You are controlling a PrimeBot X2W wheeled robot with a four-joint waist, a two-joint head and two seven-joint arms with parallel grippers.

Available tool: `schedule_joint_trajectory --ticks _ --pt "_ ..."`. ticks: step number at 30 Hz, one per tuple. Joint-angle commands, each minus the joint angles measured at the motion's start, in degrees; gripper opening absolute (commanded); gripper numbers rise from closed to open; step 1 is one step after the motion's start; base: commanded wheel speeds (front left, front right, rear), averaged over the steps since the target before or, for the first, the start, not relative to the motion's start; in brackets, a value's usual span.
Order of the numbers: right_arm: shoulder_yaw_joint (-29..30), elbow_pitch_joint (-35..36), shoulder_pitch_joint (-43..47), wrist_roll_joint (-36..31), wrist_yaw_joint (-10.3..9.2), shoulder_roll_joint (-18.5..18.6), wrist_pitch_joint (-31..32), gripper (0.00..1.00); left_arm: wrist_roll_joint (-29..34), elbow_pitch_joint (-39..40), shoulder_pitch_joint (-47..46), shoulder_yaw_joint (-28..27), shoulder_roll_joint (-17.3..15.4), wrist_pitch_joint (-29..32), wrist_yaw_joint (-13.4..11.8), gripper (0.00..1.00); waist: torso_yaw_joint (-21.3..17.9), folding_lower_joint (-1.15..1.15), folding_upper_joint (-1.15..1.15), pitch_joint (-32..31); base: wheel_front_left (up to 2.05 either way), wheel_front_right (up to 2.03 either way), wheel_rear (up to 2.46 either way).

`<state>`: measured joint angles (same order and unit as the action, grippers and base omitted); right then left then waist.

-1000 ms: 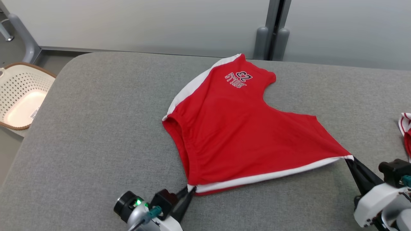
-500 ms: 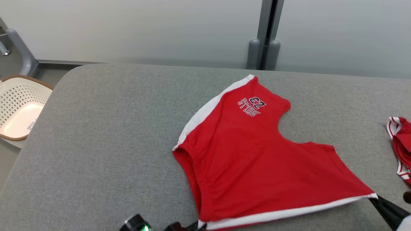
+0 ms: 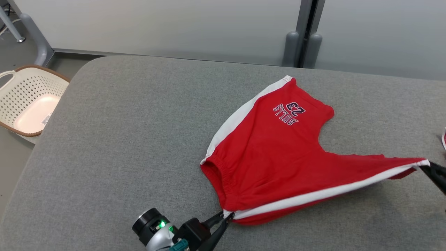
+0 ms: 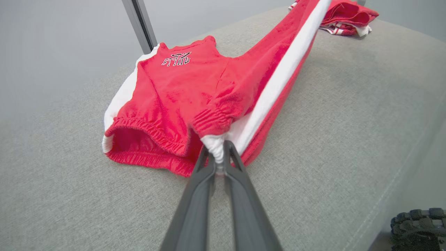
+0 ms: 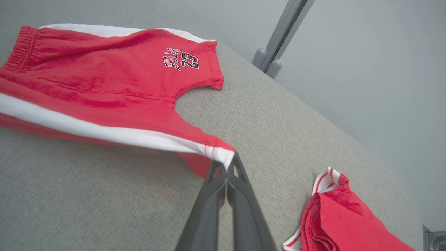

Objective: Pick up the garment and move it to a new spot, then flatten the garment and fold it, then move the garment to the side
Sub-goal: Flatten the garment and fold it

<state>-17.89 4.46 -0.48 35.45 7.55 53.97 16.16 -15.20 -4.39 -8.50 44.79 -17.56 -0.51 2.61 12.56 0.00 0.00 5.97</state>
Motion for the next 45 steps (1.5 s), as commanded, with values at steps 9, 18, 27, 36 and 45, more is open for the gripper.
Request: schedule_joint_trajectory --ticks 9,18,27,36,45 --pt "-5.81 0.59 -18.75 2.72 -0.13 3.40 6.94 0.00 -1.98 -0.25 -7.61 -2.94 2.42 0.72 -0.09 0.00 4.33 0.00 0.00 5.01 0.00 0.00 0.00" --pt "-15.07 -5.61 -36.86 5.14 -0.13 5.89 11.12 0.00 -3.54 -5.02 -15.27 -4.40 7.29 -1.42 0.42 0.00 9.75 0.00 0.00 11.88 0.00 0.00 0.00" --pt "-24.09 -12.96 -52.82 5.70 -0.13 6.09 13.09 0.00 -3.09 -11.68 -22.44 -3.23 12.10 -4.39 0.92 0.00 14.25 0.00 0.00 17.97 0.00 0.00 0.00" --pt "-33.06 -17.89 -63.03 6.76 -0.13 5.28 13.55 0.00 -5.13 -15.52 -25.69 -1.29 13.99 -6.09 0.82 0.00 17.15 0.00 0.00 21.02 0.00 0.00 0.00" --pt "-40.94 -24.22 -70.57 8.59 -0.13 3.81 12.27 0.00 -9.34 -17.26 -28.02 0.45 14.53 -8.17 -0.85 0.00 18.99 0.00 0.00 23.22 0.00 0.00 0.00"
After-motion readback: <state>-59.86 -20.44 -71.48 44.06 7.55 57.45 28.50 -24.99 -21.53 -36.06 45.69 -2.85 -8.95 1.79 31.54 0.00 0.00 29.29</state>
